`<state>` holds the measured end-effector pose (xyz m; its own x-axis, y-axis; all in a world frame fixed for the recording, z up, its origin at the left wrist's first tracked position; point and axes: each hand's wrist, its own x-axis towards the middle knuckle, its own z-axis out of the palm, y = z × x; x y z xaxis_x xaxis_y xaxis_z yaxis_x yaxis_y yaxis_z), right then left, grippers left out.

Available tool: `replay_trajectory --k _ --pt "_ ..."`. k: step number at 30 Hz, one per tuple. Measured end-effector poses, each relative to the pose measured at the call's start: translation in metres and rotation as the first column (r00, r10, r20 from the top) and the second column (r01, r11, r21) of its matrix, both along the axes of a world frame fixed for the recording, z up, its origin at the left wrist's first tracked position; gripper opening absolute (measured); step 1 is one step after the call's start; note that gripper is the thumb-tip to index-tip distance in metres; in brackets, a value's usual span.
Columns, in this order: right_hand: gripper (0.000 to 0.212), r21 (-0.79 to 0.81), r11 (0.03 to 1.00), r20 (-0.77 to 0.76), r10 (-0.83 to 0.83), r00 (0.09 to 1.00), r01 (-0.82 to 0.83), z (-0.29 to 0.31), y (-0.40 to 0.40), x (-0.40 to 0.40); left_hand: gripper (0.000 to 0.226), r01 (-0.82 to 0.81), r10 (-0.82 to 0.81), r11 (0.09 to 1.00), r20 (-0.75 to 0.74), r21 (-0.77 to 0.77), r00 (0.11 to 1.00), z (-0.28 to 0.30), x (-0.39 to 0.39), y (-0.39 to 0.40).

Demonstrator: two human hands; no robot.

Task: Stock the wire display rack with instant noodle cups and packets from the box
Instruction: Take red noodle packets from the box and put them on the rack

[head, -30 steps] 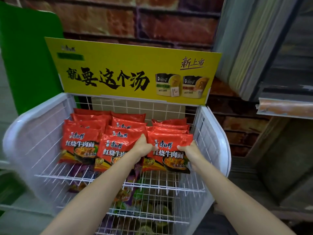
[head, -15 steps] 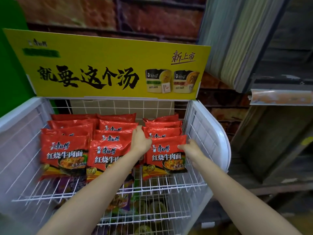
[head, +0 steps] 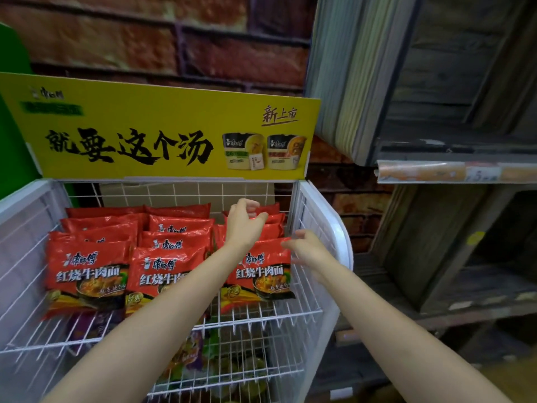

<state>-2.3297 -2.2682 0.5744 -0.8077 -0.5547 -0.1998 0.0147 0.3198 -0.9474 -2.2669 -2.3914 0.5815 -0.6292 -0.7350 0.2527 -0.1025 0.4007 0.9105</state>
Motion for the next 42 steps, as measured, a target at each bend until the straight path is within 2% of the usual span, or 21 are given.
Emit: replay_trajectory --k 4,9,15,18,25,29,32,34,36,38,42 --pt "0.041 -0.102 0.993 0.033 0.068 0.997 -0.064 0.019 0.037 0.009 0.014 0.071 -0.071 0.997 -0.054 -0.008 0.996 0.019 -0.011 0.051" --pt "0.028 -0.151 0.979 0.044 0.141 0.989 -0.133 0.038 0.108 0.01 0.011 0.135 -0.131 0.99 -0.071 0.045 0.989 0.026 -0.029 0.12" --pt "0.029 -0.173 0.984 0.015 0.036 0.999 -0.033 0.049 0.21 -0.012 0.013 0.223 -0.222 0.975 -0.064 0.005 0.973 0.033 -0.052 0.209" --pt "0.028 -0.175 0.984 0.012 -0.016 1.0 0.018 0.045 0.262 -0.022 0.01 0.304 -0.304 0.953 0.013 -0.012 0.953 0.03 -0.064 0.256" --pt "0.024 -0.135 0.976 0.058 -0.164 0.985 0.17 0.033 0.393 -0.038 0.017 0.458 -0.46 0.887 0.054 0.058 0.886 0.005 -0.107 0.372" --pt "0.019 -0.103 0.953 0.058 -0.278 0.959 0.283 0.019 0.462 -0.05 0.013 0.572 -0.583 0.812 0.122 0.117 0.803 -0.024 -0.128 0.438" --pt "0.021 -0.091 0.926 0.088 -0.36 0.929 0.367 0.005 0.502 -0.057 0.016 0.625 -0.668 0.736 0.13 0.26 0.733 -0.043 -0.141 0.479" --pt "0.024 -0.066 0.916 0.109 -0.389 0.915 0.397 -0.006 0.517 -0.061 0.028 0.665 -0.734 0.677 0.221 0.314 0.642 -0.056 -0.149 0.496" --pt "0.025 -0.041 0.906 0.138 -0.413 0.9 0.421 -0.019 0.527 -0.067 0.034 0.712 -0.789 0.61 0.349 0.347 0.506 -0.068 -0.155 0.507" --pt "0.027 -0.015 0.901 0.174 -0.425 0.888 0.434 -0.033 0.532 -0.076 0.041 0.735 -0.799 0.574 0.442 0.361 0.408 -0.078 -0.164 0.513" --pt "0.026 0.03 0.896 0.219 -0.439 0.871 0.443 -0.063 0.539 -0.106 0.046 0.749 -0.778 0.574 0.505 0.331 0.374 -0.103 -0.201 0.514"
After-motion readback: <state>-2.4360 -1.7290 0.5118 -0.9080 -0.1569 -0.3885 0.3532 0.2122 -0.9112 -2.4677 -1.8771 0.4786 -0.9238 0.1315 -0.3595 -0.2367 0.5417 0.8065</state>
